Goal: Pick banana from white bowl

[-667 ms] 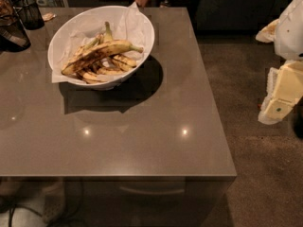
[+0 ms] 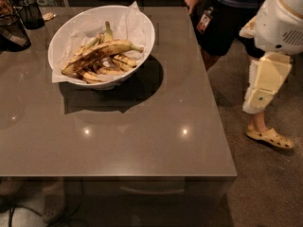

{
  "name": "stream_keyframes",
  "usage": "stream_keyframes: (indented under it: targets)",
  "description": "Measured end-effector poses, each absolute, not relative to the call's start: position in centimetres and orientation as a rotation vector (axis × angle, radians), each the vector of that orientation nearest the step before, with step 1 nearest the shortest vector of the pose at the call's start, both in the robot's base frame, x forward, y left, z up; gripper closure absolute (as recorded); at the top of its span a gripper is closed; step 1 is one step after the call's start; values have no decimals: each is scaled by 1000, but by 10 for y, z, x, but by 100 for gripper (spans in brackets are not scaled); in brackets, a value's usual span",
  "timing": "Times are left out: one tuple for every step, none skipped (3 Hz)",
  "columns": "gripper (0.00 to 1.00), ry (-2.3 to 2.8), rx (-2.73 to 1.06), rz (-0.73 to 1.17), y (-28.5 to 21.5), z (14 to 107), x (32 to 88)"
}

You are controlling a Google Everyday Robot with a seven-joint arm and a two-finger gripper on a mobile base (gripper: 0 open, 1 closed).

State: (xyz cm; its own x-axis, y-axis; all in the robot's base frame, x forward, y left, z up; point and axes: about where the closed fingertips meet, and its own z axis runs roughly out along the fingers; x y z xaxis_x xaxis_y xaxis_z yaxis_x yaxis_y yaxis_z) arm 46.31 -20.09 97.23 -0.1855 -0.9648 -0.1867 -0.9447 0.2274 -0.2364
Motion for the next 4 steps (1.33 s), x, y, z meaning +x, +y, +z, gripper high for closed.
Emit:
stream_keyframes:
  targets:
    - [0, 2220, -1862, -102, -188, 961, 491]
    - [0, 2198, -1902, -180, -167, 960, 508]
    - [0, 2190, -1896, -189, -167, 960, 510]
    - [0, 2103, -1929, -179, -143, 975, 532]
